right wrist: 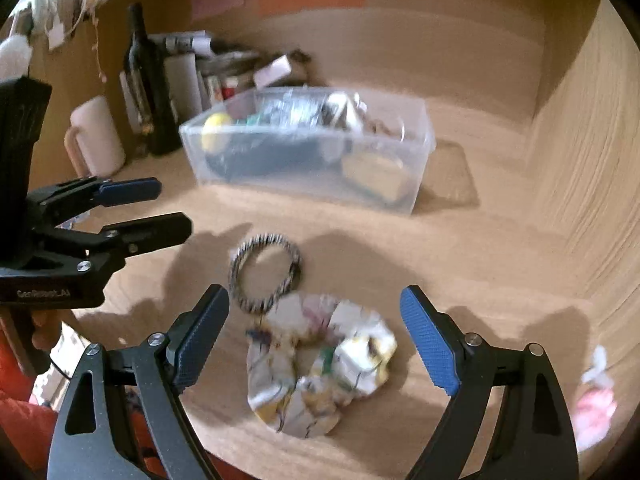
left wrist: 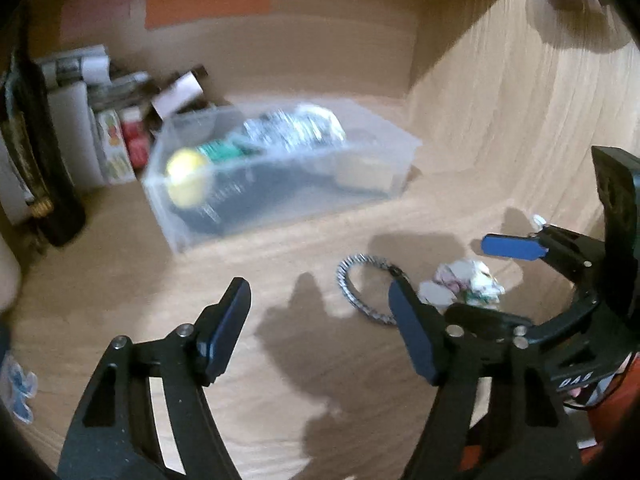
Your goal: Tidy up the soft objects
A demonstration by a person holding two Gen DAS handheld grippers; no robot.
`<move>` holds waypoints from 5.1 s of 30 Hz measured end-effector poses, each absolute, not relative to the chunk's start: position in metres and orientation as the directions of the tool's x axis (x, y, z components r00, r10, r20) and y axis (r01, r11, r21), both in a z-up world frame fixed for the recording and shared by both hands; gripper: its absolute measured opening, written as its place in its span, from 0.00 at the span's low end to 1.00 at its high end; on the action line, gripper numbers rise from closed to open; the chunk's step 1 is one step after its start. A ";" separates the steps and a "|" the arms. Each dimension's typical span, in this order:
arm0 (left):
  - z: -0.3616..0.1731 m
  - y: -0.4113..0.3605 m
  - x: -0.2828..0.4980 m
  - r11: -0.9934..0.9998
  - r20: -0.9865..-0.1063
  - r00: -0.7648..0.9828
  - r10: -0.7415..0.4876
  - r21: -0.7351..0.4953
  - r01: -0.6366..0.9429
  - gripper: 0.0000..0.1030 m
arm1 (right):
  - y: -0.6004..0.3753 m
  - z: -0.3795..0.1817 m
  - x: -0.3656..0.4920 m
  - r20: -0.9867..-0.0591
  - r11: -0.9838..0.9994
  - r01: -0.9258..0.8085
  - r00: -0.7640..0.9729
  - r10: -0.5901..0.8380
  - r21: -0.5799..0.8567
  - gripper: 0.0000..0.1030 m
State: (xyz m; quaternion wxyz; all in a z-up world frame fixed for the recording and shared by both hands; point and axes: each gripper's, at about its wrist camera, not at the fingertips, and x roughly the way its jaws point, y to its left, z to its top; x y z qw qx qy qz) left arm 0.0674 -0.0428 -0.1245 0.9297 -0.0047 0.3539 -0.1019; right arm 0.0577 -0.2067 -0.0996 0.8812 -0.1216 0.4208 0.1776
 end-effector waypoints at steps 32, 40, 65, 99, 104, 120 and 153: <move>-0.135 -0.049 0.101 0.977 -0.696 0.687 -0.211 -0.126 0.173 0.05 | -0.223 -0.083 0.071 -0.722 0.929 -0.364 0.659 0.208 -0.065 0.18; -0.096 -0.023 0.105 0.985 -0.619 0.767 -0.171 -0.108 0.133 0.05 | -0.216 -0.053 0.089 -0.649 0.933 -0.356 0.723 0.237 -0.056 0.18; -0.067 0.019 0.199 0.997 -0.566 0.824 -0.033 -0.080 -0.015 0.05 | -0.171 -0.042 0.179 -0.638 0.924 -0.371 0.736 0.228 -0.097 0.18; -0.030 0.013 0.143 0.993 -0.473 0.875 -0.103 -0.092 0.068 0.44 | -0.183 -0.016 0.156 -0.588 0.930 -0.357 0.773 0.238 -0.093 0.56; -0.012 0.010 0.112 0.994 -0.411 0.905 -0.105 -0.080 0.080 0.51 | -0.180 0.012 0.118 -0.502 0.919 -0.381 0.817 0.284 -0.101 0.60; 0.011 -0.009 0.040 0.997 -0.267 0.961 -0.076 -0.045 0.067 0.97 | -0.175 0.031 0.055 -0.359 0.914 -0.393 0.871 0.336 -0.098 0.98; 0.007 -0.013 0.027 0.997 -0.229 0.970 -0.075 -0.037 0.068 1.00 | -0.179 0.024 0.039 -0.356 0.927 -0.368 0.878 0.321 -0.071 1.00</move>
